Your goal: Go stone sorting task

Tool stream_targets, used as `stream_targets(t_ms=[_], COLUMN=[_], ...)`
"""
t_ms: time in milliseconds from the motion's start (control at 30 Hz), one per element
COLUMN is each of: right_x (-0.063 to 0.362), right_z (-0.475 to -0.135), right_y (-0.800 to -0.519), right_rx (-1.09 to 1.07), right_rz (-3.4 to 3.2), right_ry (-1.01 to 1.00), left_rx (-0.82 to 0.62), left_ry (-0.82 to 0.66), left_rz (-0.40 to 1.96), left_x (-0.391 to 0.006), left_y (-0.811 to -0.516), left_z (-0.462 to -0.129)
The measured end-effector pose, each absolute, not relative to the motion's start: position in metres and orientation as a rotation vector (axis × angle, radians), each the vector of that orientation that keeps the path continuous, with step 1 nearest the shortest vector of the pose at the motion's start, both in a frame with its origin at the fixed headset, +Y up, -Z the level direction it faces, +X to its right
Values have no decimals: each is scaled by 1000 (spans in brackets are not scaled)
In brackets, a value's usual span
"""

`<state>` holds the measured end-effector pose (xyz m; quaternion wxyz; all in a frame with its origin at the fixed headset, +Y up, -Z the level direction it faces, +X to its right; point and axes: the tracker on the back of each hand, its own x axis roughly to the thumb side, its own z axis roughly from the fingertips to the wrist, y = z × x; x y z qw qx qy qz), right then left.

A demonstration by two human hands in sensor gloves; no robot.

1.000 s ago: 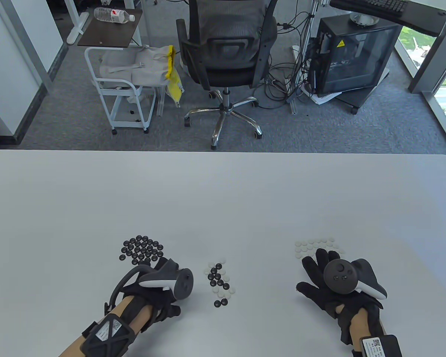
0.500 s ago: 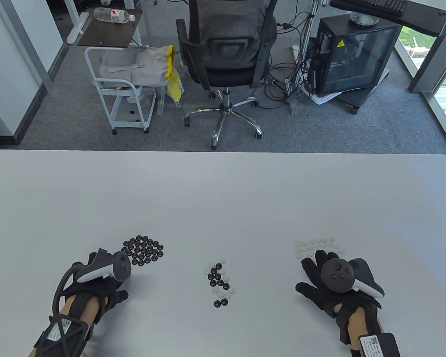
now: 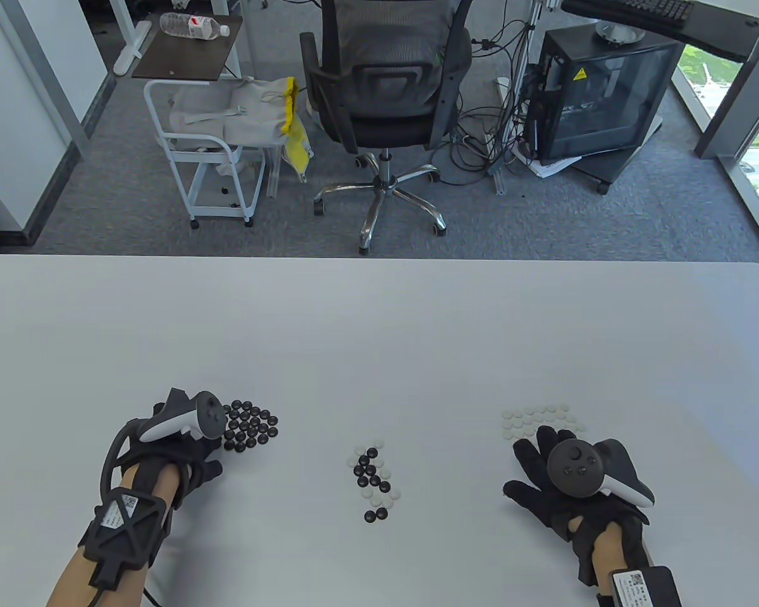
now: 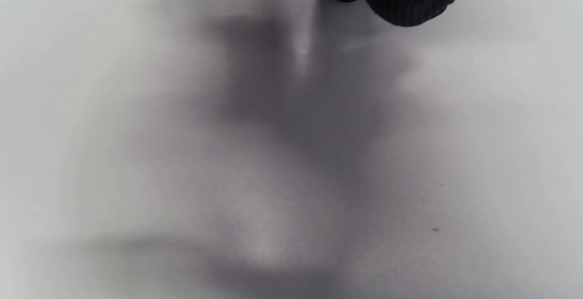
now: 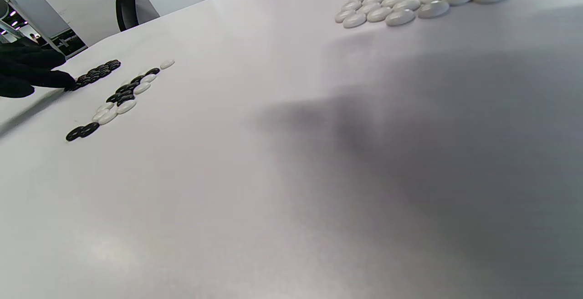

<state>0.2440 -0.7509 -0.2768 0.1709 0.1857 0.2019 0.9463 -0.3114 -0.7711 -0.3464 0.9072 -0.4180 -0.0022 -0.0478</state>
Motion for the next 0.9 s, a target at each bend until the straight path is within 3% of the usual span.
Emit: stream_targets(t_ms=[300,567,767,900], right_x=[244,244,244,243], right_z=[-277,-276,-276,-276], right_y=[-750,-750,-751,-751], right_rx=[531,531,536,540], right_rz=[2684,2685,2687,2687], right_ry=[565,566,565,562], left_rx=[-835,-730,-746,-770], left_ry=[-39,-312,-515,-554], left_rz=[-86,-201,-268,-247], left_x=[-295,-216,-152,-126], left_y=[-747,-715,-721,-733], left_z=[-348,-324,-307,-310])
